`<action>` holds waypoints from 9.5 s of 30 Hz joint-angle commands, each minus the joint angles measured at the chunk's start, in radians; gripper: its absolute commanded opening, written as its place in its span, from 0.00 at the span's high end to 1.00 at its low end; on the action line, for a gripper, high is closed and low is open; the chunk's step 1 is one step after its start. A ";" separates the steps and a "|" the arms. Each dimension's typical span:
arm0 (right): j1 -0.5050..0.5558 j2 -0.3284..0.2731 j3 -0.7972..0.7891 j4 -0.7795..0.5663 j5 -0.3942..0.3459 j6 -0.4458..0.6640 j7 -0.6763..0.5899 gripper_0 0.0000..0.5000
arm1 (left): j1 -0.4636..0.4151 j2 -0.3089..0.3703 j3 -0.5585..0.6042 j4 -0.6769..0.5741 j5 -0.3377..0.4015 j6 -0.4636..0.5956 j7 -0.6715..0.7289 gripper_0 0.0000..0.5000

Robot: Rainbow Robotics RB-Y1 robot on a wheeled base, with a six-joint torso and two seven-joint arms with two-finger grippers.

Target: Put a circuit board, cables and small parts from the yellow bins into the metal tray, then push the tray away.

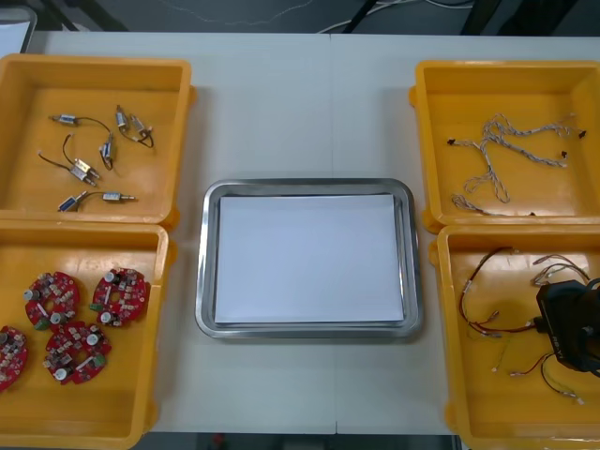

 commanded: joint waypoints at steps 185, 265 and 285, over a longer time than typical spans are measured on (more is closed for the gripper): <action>-0.332 -0.272 0.127 -0.528 -0.289 0.434 1.009 1.00 | 0.080 -0.090 -0.345 0.250 -0.178 -0.464 -0.702 1.00; -0.332 -0.272 0.127 -0.528 -0.289 0.434 1.009 1.00 | -0.514 -0.193 -0.968 -0.227 -0.432 0.096 0.565 1.00; -0.332 -0.272 0.127 -0.528 -0.289 0.434 1.009 1.00 | -0.561 -0.256 -1.139 -0.108 -0.509 0.095 0.600 1.00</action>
